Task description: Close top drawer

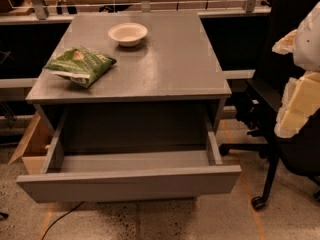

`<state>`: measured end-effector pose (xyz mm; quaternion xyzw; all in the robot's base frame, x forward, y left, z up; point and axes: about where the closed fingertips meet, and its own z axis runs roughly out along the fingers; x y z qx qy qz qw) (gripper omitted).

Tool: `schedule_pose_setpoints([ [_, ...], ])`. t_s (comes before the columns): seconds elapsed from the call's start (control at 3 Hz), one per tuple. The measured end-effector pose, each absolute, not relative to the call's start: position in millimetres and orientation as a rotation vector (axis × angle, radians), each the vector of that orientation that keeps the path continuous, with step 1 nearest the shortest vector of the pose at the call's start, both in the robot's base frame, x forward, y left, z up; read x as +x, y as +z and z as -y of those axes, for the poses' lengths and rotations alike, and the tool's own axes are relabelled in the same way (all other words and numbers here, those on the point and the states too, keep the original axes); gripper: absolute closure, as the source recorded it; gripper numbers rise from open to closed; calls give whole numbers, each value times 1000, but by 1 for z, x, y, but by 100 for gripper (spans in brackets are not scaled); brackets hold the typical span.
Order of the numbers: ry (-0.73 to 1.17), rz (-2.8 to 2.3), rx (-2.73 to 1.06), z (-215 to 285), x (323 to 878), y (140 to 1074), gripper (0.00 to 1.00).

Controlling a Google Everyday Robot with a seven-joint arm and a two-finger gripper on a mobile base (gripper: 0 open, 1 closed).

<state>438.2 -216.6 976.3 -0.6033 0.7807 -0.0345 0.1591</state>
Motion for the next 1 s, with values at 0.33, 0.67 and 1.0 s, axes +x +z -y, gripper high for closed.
schedule_pose_setpoints([
  [0.33, -99, -2232, -1725, 217, 438, 976, 0],
  [0.67, -48, -2257, -1775, 211, 426, 954, 0],
  [1.0, 40, -2297, -1856, 197, 399, 914, 0],
])
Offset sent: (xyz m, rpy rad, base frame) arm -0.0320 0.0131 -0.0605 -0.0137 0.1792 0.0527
